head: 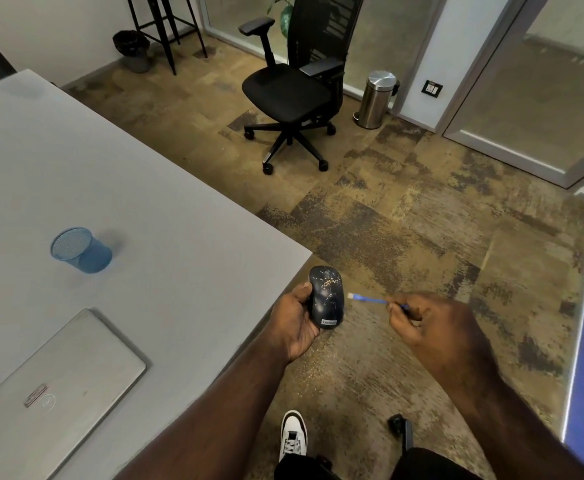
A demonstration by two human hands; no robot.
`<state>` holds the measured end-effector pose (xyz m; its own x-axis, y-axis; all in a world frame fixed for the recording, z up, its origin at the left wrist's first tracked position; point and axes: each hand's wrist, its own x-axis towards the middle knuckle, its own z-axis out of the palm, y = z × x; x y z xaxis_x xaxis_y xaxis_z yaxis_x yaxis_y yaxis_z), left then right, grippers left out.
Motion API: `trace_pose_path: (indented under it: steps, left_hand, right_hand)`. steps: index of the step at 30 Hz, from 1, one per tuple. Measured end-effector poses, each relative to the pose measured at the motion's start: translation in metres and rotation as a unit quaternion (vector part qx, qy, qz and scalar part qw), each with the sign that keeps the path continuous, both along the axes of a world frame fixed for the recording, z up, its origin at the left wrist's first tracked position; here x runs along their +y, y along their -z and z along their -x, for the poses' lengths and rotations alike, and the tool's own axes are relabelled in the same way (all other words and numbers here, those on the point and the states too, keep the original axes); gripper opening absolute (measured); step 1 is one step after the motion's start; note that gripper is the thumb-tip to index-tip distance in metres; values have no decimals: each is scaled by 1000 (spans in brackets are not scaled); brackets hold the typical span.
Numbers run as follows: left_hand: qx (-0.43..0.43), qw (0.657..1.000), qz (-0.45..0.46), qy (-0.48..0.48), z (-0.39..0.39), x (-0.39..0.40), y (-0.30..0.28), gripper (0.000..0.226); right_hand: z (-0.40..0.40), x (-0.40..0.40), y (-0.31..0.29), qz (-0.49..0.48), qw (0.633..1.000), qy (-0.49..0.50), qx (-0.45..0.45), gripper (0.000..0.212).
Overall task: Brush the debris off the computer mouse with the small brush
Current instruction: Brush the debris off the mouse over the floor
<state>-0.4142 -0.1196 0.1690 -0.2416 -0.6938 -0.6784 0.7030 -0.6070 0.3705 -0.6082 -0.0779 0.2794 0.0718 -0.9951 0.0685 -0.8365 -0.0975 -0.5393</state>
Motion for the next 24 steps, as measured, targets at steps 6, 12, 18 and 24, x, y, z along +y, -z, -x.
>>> trace_pose_path:
  steps: [6,12,18,24]
  left_hand:
    - [5,1000,-1,6,10,2,-2,36]
    - [-13,1000,-1,-1,2,3,-5,35]
    - [9,1000,-6,3,5,3,-5,35]
    - [5,1000,0,-4,1,3,-6,36]
  right_hand:
    - [-10,-19,2,-7,1000,-2,20,22]
    - [0,-10,-10,-75,996,-17,39,19]
    - [-7,-17,-6,-21,999,-4,25,21]
    - [-8,-13,-10,-91,994,-18,52,19]
